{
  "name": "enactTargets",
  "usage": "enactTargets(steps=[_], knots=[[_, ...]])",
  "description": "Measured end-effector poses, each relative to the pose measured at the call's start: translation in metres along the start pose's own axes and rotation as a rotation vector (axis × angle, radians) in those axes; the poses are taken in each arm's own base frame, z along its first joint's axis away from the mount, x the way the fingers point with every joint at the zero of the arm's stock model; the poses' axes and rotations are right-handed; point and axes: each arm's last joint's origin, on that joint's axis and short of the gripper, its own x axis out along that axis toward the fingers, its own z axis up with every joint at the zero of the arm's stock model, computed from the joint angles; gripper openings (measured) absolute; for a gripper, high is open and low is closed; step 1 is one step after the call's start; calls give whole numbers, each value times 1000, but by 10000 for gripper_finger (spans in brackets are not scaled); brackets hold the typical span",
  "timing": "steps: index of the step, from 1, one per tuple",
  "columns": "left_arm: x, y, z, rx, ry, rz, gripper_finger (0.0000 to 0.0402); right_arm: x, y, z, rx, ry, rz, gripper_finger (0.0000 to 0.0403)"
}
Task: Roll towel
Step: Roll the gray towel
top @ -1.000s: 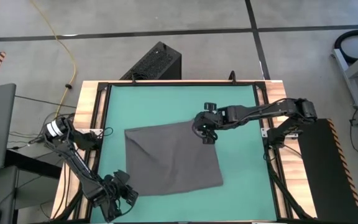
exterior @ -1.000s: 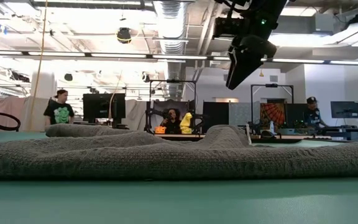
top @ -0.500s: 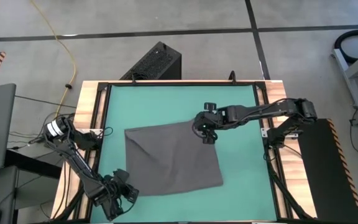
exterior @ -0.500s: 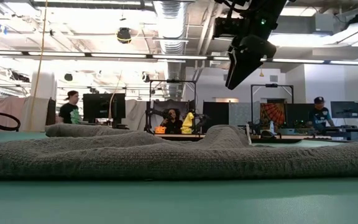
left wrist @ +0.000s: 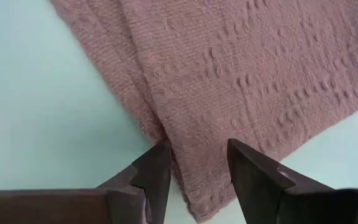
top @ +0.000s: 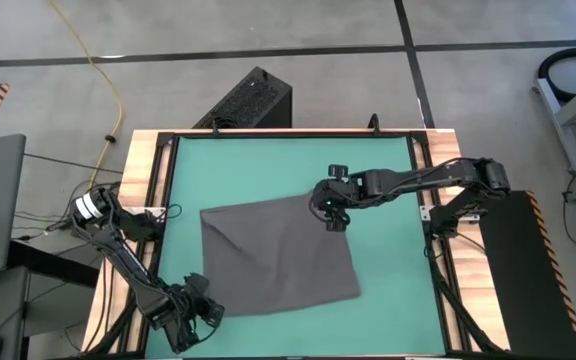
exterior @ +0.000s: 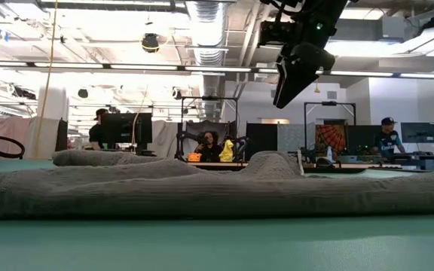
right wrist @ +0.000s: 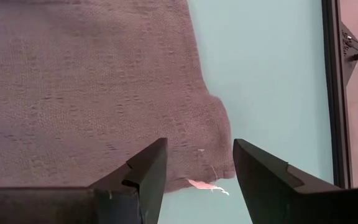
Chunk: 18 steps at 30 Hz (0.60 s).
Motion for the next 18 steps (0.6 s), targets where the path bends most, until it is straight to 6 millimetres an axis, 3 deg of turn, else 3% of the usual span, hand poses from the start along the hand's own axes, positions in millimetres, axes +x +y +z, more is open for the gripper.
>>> enactTargets(steps=[8, 15, 18], knots=[[0, -1, 0, -3, 4, -9, 94, 0, 0, 0, 0, 0, 0, 207], [0, -1, 2, 2, -45, -33, 16, -1, 1, 0, 1, -2, 3, 206], [0, -2, 1, 0, -41, -40, 4, -2, 6, 3, -6, -28, 17, 200]])
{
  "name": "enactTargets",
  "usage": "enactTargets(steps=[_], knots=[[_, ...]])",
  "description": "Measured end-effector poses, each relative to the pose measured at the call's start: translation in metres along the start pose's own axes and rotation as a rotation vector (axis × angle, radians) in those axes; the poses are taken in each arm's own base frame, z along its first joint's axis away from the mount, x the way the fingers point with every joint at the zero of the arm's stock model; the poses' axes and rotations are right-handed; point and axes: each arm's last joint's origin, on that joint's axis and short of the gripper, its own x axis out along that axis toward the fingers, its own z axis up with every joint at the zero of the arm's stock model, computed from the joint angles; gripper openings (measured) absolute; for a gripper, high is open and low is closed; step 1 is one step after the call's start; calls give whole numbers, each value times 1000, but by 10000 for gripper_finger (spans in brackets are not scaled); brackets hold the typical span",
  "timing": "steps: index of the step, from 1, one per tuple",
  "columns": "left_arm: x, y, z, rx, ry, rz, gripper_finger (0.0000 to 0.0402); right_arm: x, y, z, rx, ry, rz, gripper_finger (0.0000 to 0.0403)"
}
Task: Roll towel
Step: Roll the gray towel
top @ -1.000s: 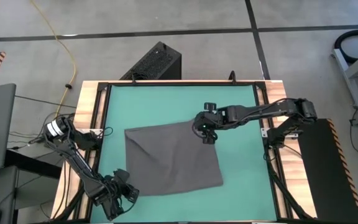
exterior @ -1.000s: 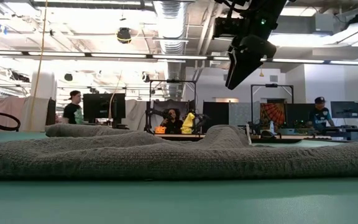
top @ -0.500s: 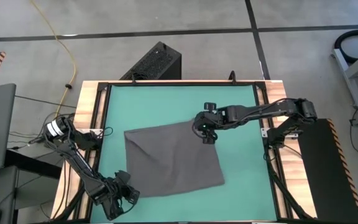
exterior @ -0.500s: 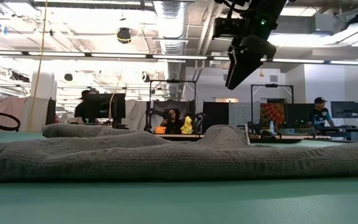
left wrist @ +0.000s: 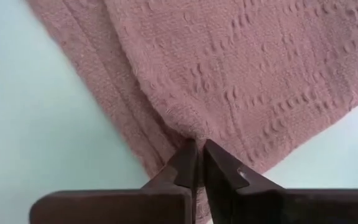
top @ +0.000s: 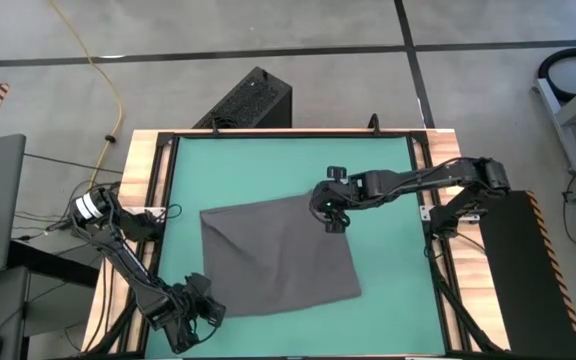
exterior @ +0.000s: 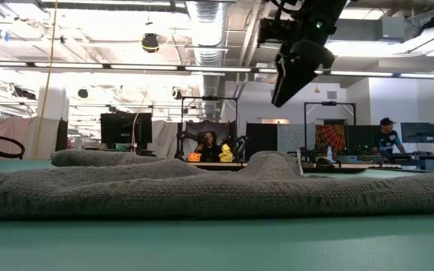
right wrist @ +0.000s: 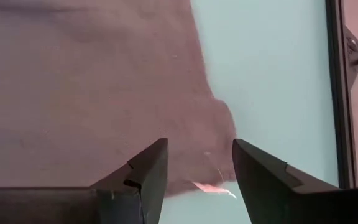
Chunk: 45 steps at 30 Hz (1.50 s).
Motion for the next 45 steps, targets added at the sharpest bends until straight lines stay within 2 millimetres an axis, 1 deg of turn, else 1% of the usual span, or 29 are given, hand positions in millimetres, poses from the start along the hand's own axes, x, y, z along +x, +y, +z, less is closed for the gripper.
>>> enactTargets(steps=[2, 5, 8, 11, 16, 17, 19, 22, 26, 29, 33, 39, 45], knots=[[-2, -2, -1, -2, 5, -7, 2, -1, 4, 5, 3, -47, 48, 190], [-6, -7, -2, 12, 6, -11, 2, 4, 13, 13, -12, -118, 116, 171], [-14, -14, -3, 43, -2, 0, 1, 18, 22, 21, -45, -155, 115, 149], [-24, -22, -2, 79, -15, 16, 1, 39, 30, 26, -87, -164, 88, 113], [-39, -28, -2, 114, -63, 35, 0, 82, 38, 26, -142, -110, 53, 27], [-40, -29, -2, 117, -69, 35, 0, 90, 37, 25, -141, -107, 52, 16], [-41, -28, -3, 122, -70, 35, 0, 106, 37, 23, -137, -88, 52, 13], [-41, -27, -4, 124, -65, 33, 0, 125, 37, 20, -128, -64, 47, 21], [-42, -26, -6, 125, -58, 34, 0, 145, 34, 13, -119, -25, 56, 14], [-43, -25, -8, 122, -39, 40, 0, 152, 31, 13, -104, -30, 75, 11], [-44, -24, -11, 97, -18, 35, 0, 151, 31, 14, -102, -39, 82, 14], [-47, -19, -18, 63, 68, 87, 0, 149, 28, 15, -93, -54, 86, 14], [-50, -15, -23, 27, 71, 85, 0, 149, 28, 14, -94, -49, 88, 15]])
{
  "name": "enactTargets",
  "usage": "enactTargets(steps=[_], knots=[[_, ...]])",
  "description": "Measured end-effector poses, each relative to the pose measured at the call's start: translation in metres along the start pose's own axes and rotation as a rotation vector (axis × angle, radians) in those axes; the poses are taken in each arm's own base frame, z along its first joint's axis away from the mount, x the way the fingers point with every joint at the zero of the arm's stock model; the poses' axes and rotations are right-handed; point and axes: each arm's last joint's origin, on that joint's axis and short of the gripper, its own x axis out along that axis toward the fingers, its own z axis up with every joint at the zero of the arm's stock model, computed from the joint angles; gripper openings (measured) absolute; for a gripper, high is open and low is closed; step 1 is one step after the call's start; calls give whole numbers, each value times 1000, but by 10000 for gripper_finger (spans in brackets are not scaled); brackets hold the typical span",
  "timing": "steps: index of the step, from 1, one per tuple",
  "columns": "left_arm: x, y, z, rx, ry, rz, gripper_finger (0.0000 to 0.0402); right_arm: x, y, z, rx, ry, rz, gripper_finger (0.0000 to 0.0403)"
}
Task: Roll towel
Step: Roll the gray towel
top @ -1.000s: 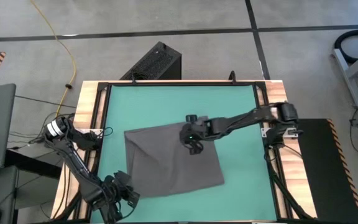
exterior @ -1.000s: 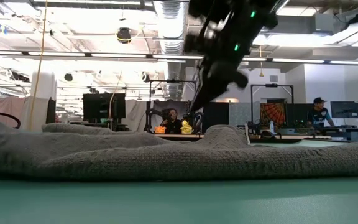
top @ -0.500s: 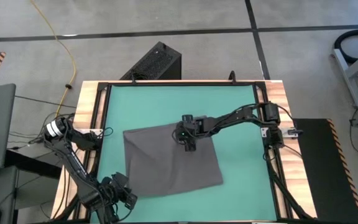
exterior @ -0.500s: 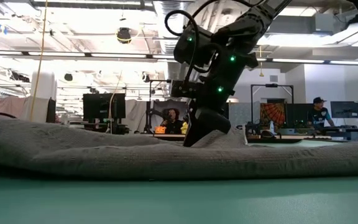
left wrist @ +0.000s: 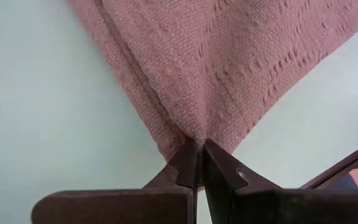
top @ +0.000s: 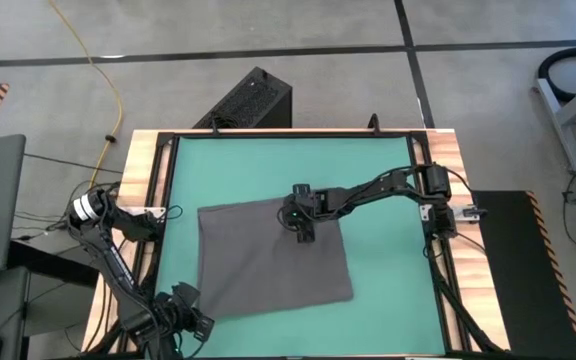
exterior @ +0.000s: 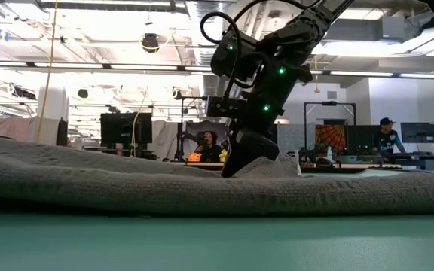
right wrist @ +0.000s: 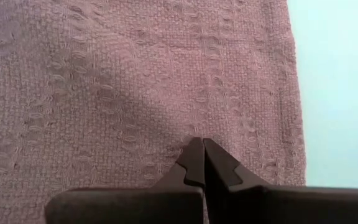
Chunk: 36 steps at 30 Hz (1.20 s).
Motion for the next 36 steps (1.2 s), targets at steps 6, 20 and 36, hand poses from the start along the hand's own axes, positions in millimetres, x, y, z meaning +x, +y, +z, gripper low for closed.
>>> enactTargets(steps=[6, 20, 36], knots=[[0, 0, 0, 37, -8, -6, 3, 0, 0, -1, -2, 9, 2, 15], [-2, 4, -3, 115, -34, -18, 149, 0, 1, -1, -3, 12, 3, 15], [20, 21, 117, 17, -574, 421, 181, 0, 1, -2, -4, 16, 4, 15]])
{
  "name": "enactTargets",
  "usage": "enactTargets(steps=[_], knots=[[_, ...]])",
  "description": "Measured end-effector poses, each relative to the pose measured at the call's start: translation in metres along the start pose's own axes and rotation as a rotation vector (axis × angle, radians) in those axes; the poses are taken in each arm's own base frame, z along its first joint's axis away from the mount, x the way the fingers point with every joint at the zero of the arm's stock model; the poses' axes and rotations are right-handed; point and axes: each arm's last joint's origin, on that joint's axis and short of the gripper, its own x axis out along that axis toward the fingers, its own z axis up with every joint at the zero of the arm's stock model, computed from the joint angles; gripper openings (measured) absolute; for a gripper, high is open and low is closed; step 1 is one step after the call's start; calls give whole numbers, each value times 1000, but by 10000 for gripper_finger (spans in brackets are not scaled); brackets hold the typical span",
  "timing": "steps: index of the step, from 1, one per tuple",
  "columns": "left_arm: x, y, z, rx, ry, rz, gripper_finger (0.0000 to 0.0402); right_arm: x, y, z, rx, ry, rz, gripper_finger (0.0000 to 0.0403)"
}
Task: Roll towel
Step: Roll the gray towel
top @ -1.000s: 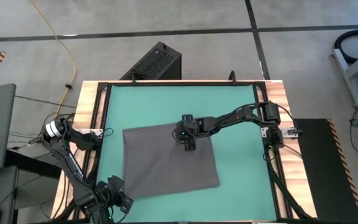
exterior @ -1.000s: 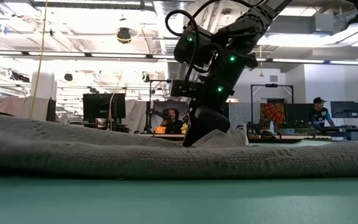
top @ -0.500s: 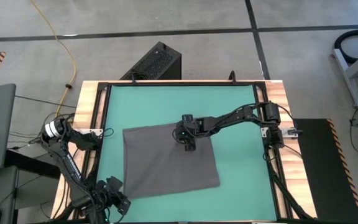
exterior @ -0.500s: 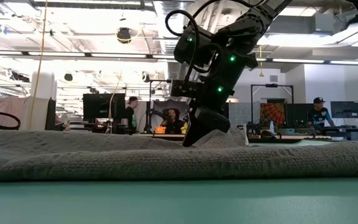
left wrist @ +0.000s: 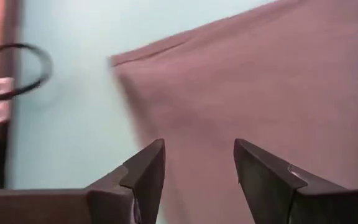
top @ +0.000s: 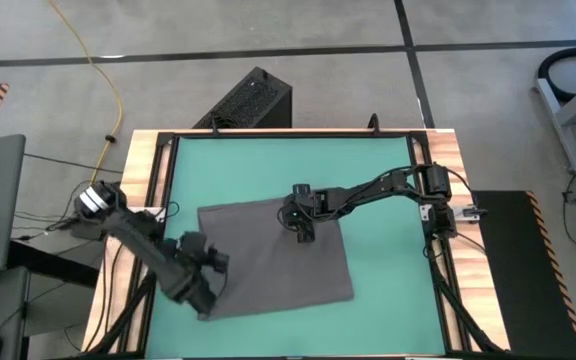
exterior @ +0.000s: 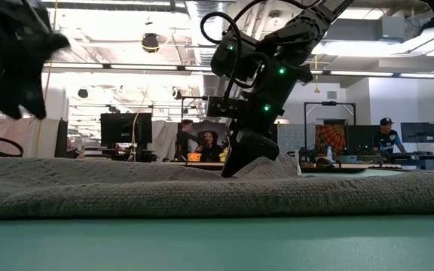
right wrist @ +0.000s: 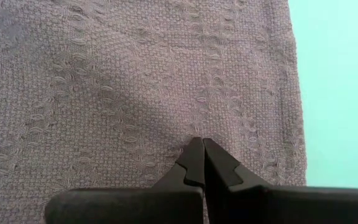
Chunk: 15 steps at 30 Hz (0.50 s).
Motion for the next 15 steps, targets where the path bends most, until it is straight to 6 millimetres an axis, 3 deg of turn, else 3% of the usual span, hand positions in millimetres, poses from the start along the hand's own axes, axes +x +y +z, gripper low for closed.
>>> enactTargets(steps=[2, 5, 10, 15], knots=[[9, 9, 5, -8, 97, -3, 181, 0, 0, 0, 0, 1, 0, 15], [13, 28, 13, -80, 185, -145, 181, 0, 0, 0, -1, 0, 0, 15], [29, 71, 29, -214, 194, -225, 181, 0, 0, 0, 0, 0, 0, 15], [49, 86, 30, -353, 179, -309, 181, 0, 0, 0, 0, -1, 0, 15]])
